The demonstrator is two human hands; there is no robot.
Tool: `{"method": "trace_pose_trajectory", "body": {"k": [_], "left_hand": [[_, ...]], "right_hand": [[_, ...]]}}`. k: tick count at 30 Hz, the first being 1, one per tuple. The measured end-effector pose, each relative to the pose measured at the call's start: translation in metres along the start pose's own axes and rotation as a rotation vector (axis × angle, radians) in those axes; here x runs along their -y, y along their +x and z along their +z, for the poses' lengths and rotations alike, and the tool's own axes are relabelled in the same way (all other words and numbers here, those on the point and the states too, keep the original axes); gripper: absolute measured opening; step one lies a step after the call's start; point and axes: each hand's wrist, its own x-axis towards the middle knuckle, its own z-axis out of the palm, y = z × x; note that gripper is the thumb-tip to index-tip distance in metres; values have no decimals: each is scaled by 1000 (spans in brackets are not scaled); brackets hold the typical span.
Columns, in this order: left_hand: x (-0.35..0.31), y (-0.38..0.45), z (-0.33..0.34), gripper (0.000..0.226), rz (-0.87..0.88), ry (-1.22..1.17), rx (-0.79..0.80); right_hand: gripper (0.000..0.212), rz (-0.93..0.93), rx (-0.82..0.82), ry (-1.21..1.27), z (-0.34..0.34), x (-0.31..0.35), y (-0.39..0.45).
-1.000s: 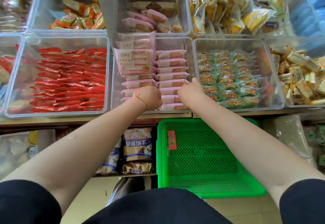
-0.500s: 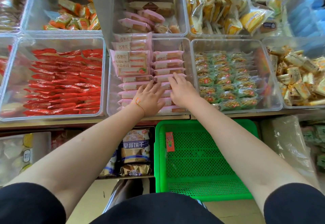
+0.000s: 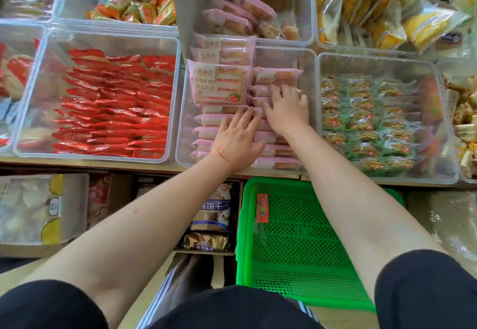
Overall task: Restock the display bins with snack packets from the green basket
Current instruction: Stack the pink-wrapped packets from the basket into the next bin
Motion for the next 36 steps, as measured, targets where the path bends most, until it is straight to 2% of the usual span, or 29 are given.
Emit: {"method": "trace_pose_trajectory", "body": {"k": [3,5,7,9,12,17,19,22,26,29,32,33,36], "left_hand": [[-1,15,-2,66,4,42,-14],[0,15,1,67,11,63,13],[3,11,6,66,14,80,24],[4,10,8,66,11,75,21],[4,12,8,66,12,60,24],[5,11,11,65,9,41,24],[6,12,10,64,16,41,21],[7,14,11,63,22,41,14],[6,13,13,62,25,49,1],[8,12,10,62,40,27,8],[14,9,4,58,68,-79,-7],[16,7,2,55,73,-113,-27],[26,-2,-5,42,57,-105,-119]], "right_hand": [[43,39,-69,-133,-8,8,0],[38,73,-120,-106,-19,11,11],[41,38,-137,-46,-21,11,23],[48,-18,-72,17,-16,5,30],[56,50,-21,46,-8,-2,31],[48,145,-166,-99,-22,10,36],[39,58,-187,-97,-26,10,45],[25,-118,-128,35,-25,9,61],[17,-106,-145,48,-22,15,67],[20,-18,-257,14,-24,13,58],[22,17,-406,166,-19,11,31],[29,-21,-376,224,-12,11,19],[59,-104,-73,170,13,3,-15]]}}
